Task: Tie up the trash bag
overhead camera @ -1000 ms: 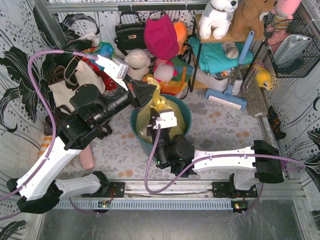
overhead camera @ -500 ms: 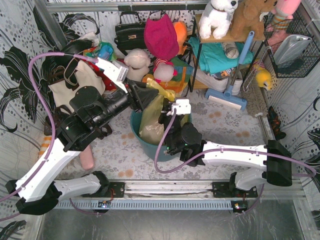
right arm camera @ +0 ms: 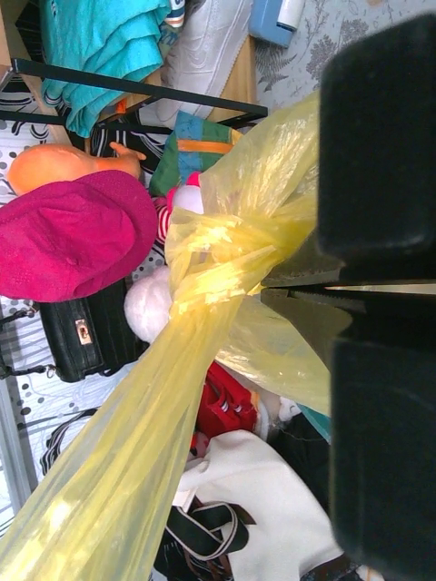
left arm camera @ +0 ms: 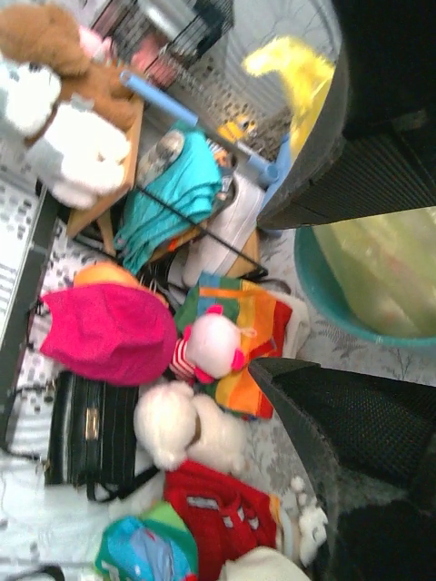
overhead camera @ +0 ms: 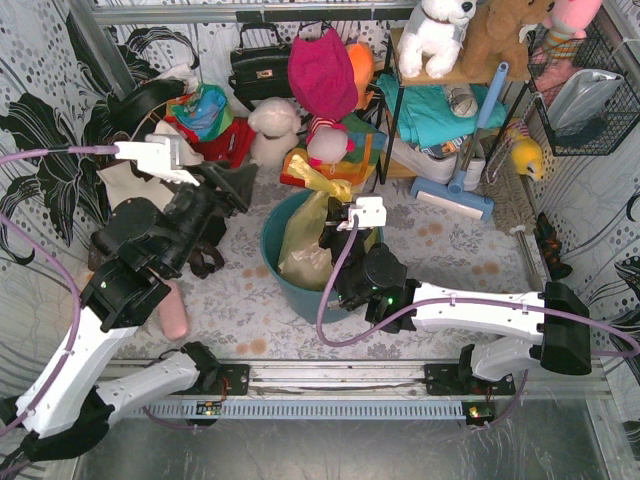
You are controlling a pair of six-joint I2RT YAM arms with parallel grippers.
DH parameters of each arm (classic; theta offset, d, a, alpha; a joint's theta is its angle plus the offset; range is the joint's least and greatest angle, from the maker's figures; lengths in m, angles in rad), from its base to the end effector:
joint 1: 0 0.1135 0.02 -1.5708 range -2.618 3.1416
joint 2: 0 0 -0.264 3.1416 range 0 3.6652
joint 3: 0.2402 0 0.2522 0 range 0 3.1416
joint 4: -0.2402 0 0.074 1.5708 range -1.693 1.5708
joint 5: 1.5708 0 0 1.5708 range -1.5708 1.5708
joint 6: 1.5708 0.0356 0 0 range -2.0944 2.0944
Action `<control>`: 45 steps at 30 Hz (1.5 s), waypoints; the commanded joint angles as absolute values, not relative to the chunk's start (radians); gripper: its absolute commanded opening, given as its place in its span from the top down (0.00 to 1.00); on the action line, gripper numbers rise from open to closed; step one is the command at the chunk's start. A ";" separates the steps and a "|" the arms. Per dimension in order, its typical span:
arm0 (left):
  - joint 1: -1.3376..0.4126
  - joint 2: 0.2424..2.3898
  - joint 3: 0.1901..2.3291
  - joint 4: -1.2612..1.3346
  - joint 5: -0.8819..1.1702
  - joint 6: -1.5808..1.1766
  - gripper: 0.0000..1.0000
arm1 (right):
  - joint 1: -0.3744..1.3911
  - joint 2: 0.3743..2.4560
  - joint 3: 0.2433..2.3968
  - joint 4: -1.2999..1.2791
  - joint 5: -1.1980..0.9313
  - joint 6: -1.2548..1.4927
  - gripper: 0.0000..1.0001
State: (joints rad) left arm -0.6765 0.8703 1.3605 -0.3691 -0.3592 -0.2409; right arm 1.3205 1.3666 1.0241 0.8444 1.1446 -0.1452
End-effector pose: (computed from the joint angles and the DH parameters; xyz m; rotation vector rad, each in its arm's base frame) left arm 0.1203 -0.0805 0.4966 0.0231 1.4758 -0.4875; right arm 0.1045 0.2779 0.3889 0.1307 1.3743 0.3741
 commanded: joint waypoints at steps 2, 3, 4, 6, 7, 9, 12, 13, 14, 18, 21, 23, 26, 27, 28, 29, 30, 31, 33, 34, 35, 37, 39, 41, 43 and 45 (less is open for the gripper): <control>-0.523 0.913 1.344 -0.395 -0.192 -0.307 0.33 | 1.316 1.334 1.034 0.819 1.140 -0.110 1.00; -0.483 0.919 1.324 -0.376 -0.097 -0.318 0.33 | 1.316 1.331 1.034 0.816 1.141 -0.109 1.00; -0.438 0.927 1.297 -0.343 0.015 -0.326 0.33 | 1.316 1.327 1.034 0.812 1.142 -0.106 1.00; -0.342 0.940 1.234 -0.243 0.276 -0.354 0.34 | 1.317 1.319 1.034 0.799 1.145 -0.098 1.00; -0.310 0.949 1.186 -0.175 0.405 -0.377 0.34 | 1.317 1.315 1.035 0.793 1.146 -0.093 1.00; -0.277 0.981 1.133 -0.028 0.633 -0.422 0.34 | 1.316 1.307 1.035 0.772 1.149 -0.077 1.00; -0.267 1.043 1.088 0.122 0.813 -0.465 0.36 | 1.316 1.297 1.035 0.743 1.149 -0.046 1.00; -0.267 1.063 1.077 0.166 0.857 -0.474 0.36 | 1.316 1.295 1.036 0.734 1.148 -0.038 1.00; -0.266 1.084 1.072 0.197 0.891 -0.480 0.36 | 1.316 1.293 1.038 0.725 1.147 -0.033 1.00; -0.266 1.170 1.069 0.302 1.008 -0.482 0.36 | 1.317 1.293 1.044 0.702 1.143 -0.005 1.00; -0.268 1.219 1.073 0.354 1.061 -0.487 0.36 | 1.316 1.292 1.046 0.677 1.139 0.021 1.00; -0.270 1.246 1.081 0.364 1.078 -0.480 0.35 | 1.316 1.291 1.044 0.668 1.139 0.035 1.00; -0.278 1.286 1.087 0.385 1.109 -0.476 0.34 | 1.316 1.287 1.042 0.660 1.138 0.051 1.00; -0.284 1.299 1.090 0.381 1.111 -0.470 0.34 | 1.316 1.287 1.044 0.655 1.137 0.055 1.00; -0.288 1.311 1.092 0.381 1.113 -0.463 0.34 | 1.316 1.286 1.046 0.648 1.135 0.061 1.00; -0.294 1.323 1.092 0.381 1.115 -0.456 0.34 | 1.316 1.286 1.047 0.639 1.134 0.068 1.00; -0.302 1.337 1.095 0.382 1.118 -0.447 0.34 | 1.316 1.283 1.048 0.633 1.133 0.074 1.00; -0.311 1.351 1.100 0.383 1.125 -0.443 0.33 | 1.316 1.280 1.047 0.628 1.133 0.081 1.00; -0.334 1.381 1.115 0.390 1.151 -0.436 0.34 | 1.317 1.277 1.044 0.621 1.135 0.086 1.00; -0.346 1.395 1.123 0.392 1.161 -0.433 0.34 | 1.317 1.275 1.042 0.619 1.138 0.089 1.00; -0.357 1.407 1.133 0.393 1.168 -0.428 0.36 | 1.316 1.274 1.041 0.617 1.138 0.090 1.00; -0.371 1.421 1.147 0.401 1.176 -0.427 0.44 | 1.316 1.273 1.039 0.611 1.139 0.096 1.00; -0.373 1.418 1.148 0.429 1.173 -0.446 0.60 | 1.316 1.273 1.036 0.608 1.141 0.100 1.00; -0.372 1.407 1.147 0.443 1.168 -0.457 0.75 | 1.316 1.273 1.027 0.616 1.142 0.103 1.00; -0.371 1.383 1.147 0.417 1.160 -0.444 0.84 | 1.317 1.275 1.018 0.623 1.144 0.105 1.00; -0.371 1.348 1.149 0.364 1.144 -0.410 0.88 | 1.315 1.276 1.013 0.625 1.144 0.107 1.00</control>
